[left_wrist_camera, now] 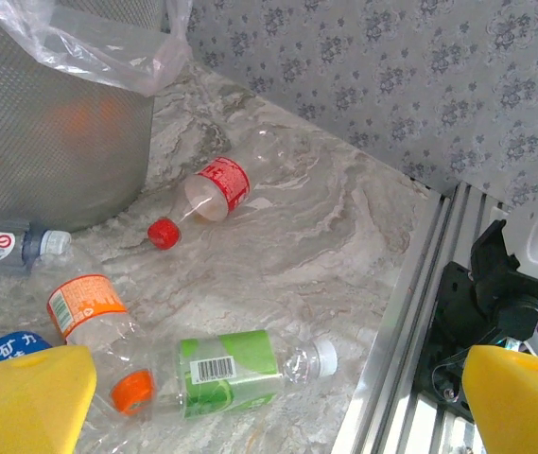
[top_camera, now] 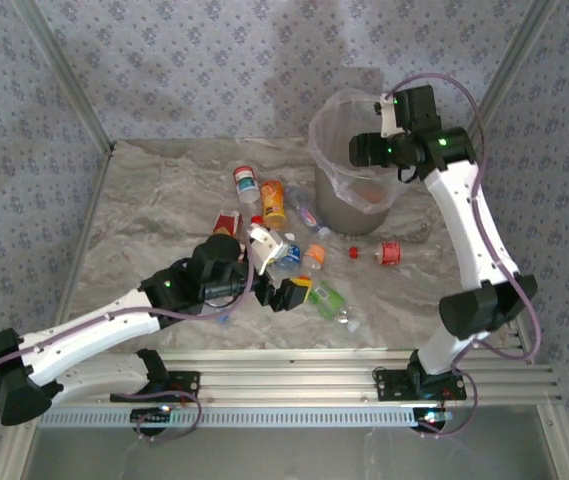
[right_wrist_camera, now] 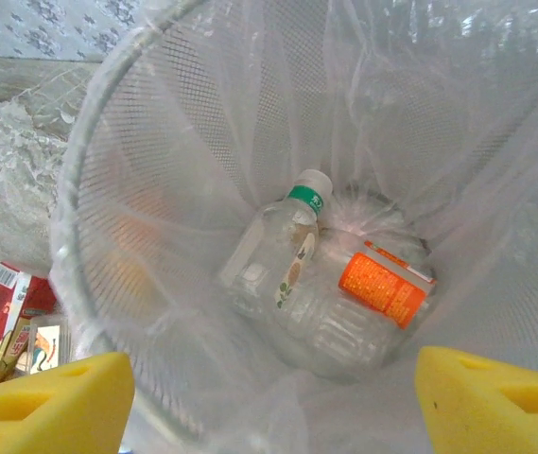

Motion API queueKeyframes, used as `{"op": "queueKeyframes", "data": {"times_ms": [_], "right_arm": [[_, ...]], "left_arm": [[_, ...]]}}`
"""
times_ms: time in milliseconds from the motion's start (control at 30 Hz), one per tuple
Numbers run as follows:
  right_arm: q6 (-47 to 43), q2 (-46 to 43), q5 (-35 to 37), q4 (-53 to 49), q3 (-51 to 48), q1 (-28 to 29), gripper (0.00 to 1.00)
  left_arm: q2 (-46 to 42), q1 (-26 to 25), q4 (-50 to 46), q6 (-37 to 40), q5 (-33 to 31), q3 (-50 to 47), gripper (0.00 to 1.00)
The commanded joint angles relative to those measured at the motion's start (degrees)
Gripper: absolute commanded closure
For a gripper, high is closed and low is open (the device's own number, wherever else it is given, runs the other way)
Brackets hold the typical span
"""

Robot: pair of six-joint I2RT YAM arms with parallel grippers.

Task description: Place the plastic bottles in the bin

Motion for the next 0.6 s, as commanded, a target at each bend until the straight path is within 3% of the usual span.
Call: {"op": "queueKeyframes", "data": {"times_ms": [0, 300, 567], "right_arm": [[0.7, -6.1, 2.8, 0.4, -5.3, 1.4, 0.21], [2.6, -20.8, 8.7, -0.2, -22.5, 12.7, 0.22], [4.9, -26.7, 3.9, -0.2, -37.5, 20.7, 0.20]], "left_arm": [[-1.7, -0.5, -0.8, 1.8, -0.6, -1.0, 0.00], [-3.6, -0.5, -9.8, 7.4, -2.4, 1.5, 0.00], [-6.6, -0.4, -16.0, 10.8, -0.6, 2.5, 0.00]]}}
